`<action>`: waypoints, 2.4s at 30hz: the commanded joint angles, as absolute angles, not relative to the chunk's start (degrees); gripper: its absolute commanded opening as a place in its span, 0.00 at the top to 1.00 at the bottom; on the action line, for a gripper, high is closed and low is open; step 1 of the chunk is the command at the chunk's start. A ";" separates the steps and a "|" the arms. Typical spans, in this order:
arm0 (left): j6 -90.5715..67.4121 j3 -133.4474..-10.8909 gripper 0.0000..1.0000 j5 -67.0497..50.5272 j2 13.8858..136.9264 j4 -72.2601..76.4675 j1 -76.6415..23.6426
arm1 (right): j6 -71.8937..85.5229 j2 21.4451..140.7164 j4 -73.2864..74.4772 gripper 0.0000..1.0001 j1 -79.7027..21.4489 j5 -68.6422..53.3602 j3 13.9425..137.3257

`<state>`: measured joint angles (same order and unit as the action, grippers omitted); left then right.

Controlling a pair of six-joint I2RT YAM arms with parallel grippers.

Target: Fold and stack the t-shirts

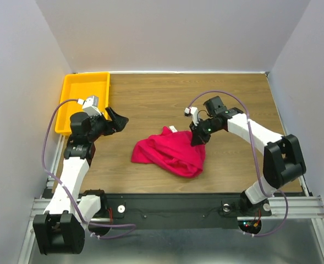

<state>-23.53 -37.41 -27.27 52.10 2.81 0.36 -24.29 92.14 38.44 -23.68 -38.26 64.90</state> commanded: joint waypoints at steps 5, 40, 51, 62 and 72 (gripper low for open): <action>-21.71 -35.60 0.08 -33.93 53.70 6.94 -5.44 | -52.44 75.95 55.61 0.99 -23.82 -43.50 61.18; 13.09 -73.54 0.12 -35.34 95.70 1.43 -50.88 | -25.26 63.02 39.22 0.44 8.43 -37.80 51.16; 12.65 -88.85 0.19 -24.26 112.22 -3.95 -56.95 | -18.98 68.11 30.41 0.44 22.13 -46.29 47.99; 15.12 -103.62 0.20 -29.00 124.27 -14.32 -57.57 | -19.25 68.29 30.15 0.44 25.14 -49.39 47.46; 15.47 -107.48 0.46 -32.87 127.61 -18.98 -57.66 | -19.34 67.33 30.15 0.44 25.58 -50.19 47.20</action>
